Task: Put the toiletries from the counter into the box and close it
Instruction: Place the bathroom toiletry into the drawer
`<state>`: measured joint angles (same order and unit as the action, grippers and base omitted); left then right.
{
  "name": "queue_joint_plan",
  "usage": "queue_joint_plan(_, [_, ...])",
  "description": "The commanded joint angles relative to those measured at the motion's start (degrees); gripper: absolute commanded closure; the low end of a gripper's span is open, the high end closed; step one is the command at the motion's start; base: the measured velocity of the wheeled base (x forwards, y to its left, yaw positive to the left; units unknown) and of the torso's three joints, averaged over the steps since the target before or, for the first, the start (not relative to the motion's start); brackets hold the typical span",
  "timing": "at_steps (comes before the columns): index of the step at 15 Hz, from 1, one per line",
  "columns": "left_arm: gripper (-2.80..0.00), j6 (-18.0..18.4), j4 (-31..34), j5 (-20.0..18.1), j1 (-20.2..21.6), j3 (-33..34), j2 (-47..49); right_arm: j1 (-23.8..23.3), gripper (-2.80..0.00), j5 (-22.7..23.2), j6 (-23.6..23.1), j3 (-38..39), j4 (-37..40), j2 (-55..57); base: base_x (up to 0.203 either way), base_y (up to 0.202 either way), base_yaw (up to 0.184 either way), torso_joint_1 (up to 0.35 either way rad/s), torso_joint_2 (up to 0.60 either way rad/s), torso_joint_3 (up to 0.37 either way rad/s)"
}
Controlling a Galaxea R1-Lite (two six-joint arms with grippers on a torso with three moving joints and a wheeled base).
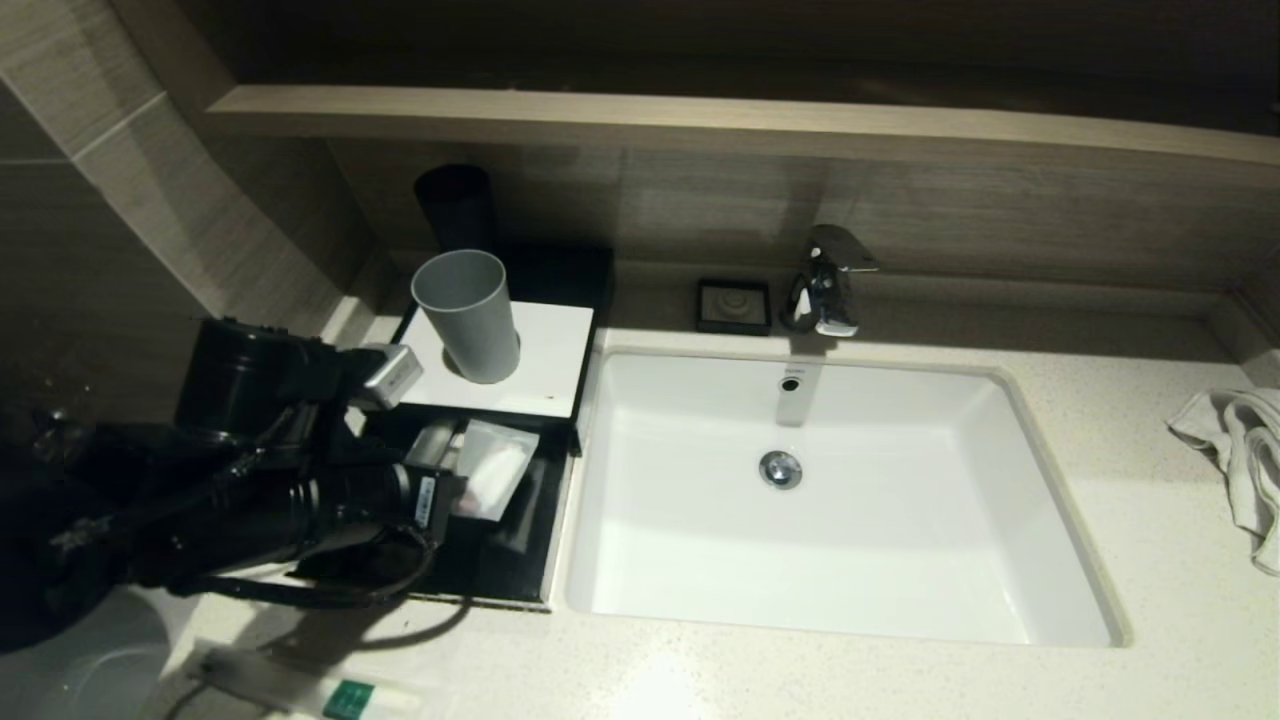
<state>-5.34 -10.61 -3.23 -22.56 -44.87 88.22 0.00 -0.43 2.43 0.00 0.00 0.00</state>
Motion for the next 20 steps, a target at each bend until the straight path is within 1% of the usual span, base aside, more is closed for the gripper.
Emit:
queue_joint_plan(1, [0.0,-0.11,-2.31,0.21,-0.09,-0.7,4.58,0.0,0.0,-0.01,-0.05,0.0,0.0,0.0,0.0,0.0,0.0,0.0,0.0,0.0])
queue_joint_plan(7, [0.0,-1.15,-2.92,0.55,-0.46,-6.4,9.71,0.0,0.0,-0.01,-0.03,0.0,0.0,0.0,0.0,0.0,0.0,0.0,0.0,0.0])
queue_joint_plan(8, [0.0,-1.37,-2.94,0.93,-0.85,-6.93,10.16,-0.05,0.0,-0.01,-0.02,0.0,0.0,0.0,0.0,0.0,0.0,0.0,0.0,0.0])
queue_joint_plan(11, [0.0,-3.65,-3.01,2.59,-2.38,-8.42,11.01,0.0,0.0,-0.01,-0.05,0.0,0.0,0.0,0.0,0.0,0.0,0.0,0.0,0.0])
queue_joint_plan(14, [0.0,-4.28,-3.02,4.78,-3.01,-10.15,11.54,0.0,0.0,-0.01,-0.05,0.0,0.0,0.0,0.0,0.0,0.0,0.0,0.0,0.0])
queue_joint_plan(15, [-2.8,-4.77,-3.01,5.08,-3.01,-10.56,11.63,0.0,0.0,-0.01,-0.05,0.0,0.0,0.0,0.0,0.0,0.0,0.0,0.0,0.0])
queue_joint_plan(20, [-2.8,-5.03,-3.01,5.34,-3.01,-10.32,9.99,0.0,0.0,-0.01,0.01,0.0,0.0,0.0,0.0,0.0,0.0,0.0,0.0,0.0])
